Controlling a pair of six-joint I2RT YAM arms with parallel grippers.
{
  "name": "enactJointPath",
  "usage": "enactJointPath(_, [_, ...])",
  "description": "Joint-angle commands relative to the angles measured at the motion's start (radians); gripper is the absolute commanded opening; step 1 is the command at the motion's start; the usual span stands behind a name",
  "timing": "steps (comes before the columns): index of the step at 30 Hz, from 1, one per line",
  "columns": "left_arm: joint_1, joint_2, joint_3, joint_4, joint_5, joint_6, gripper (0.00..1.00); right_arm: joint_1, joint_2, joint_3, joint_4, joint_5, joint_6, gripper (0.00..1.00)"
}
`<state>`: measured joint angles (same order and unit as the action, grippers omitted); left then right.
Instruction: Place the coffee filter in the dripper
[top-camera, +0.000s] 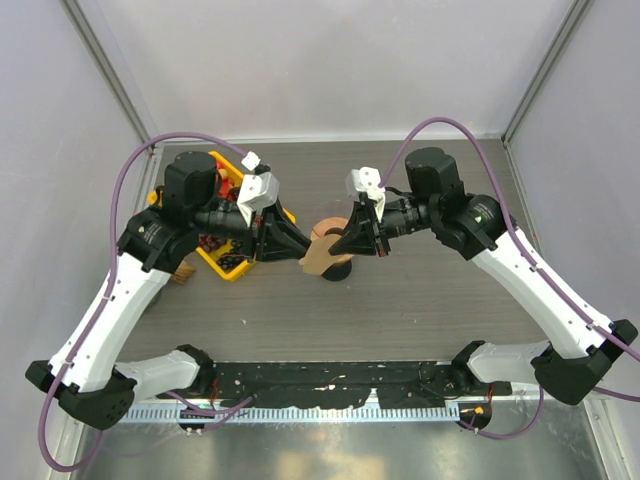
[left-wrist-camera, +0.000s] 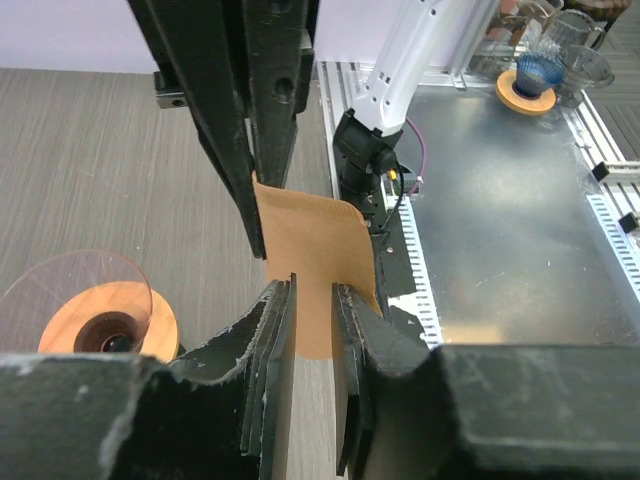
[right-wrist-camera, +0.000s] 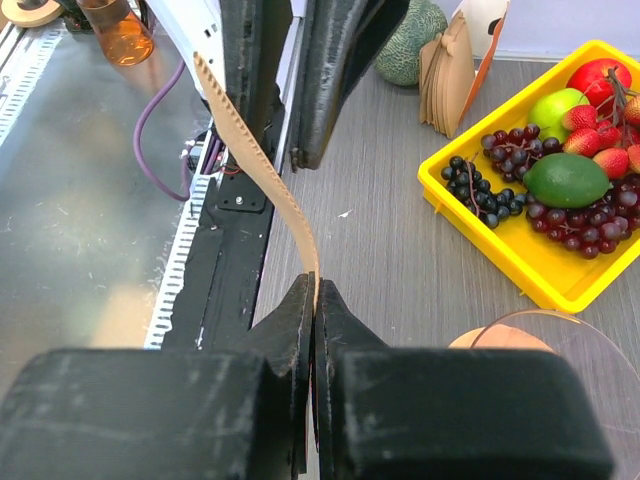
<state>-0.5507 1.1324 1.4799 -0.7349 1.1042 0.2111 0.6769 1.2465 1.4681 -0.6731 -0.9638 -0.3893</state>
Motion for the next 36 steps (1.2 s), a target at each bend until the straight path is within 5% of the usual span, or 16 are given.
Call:
enactJointPath(1, [-0.005, -0.016, -0.012, 0.098, -0.040, -0.088, 0.29, 0.006, -0.005, 0.021, 0.046, 0.005, 0.003, 0.05])
enactJointPath(6, [0.015, -0.029, -0.018, 0.045, -0.044, -0.052, 0.35, 0.006, -0.019, 0.011, 0.044, 0.000, -0.011, 0.05])
enactJointPath(9, [0.142, -0.034, -0.041, 0.036, 0.089, -0.091, 0.32, 0.006, -0.038, 0.009, 0.005, 0.005, -0.054, 0.05])
enactJointPath(14, [0.210, -0.016, 0.080, -0.369, 0.109, 0.321, 0.35, 0.006, -0.058, -0.008, -0.045, 0.001, -0.100, 0.05])
enactJointPath(22, [0.149, -0.026, 0.086, -0.313, 0.114, 0.258, 0.42, 0.018, -0.042, 0.026, -0.105, -0.007, -0.167, 0.05])
enactJointPath(36, [0.066, -0.045, 0.026, -0.152, 0.065, 0.125, 0.30, 0.049, -0.056, 0.023, -0.114, 0.010, -0.181, 0.05])
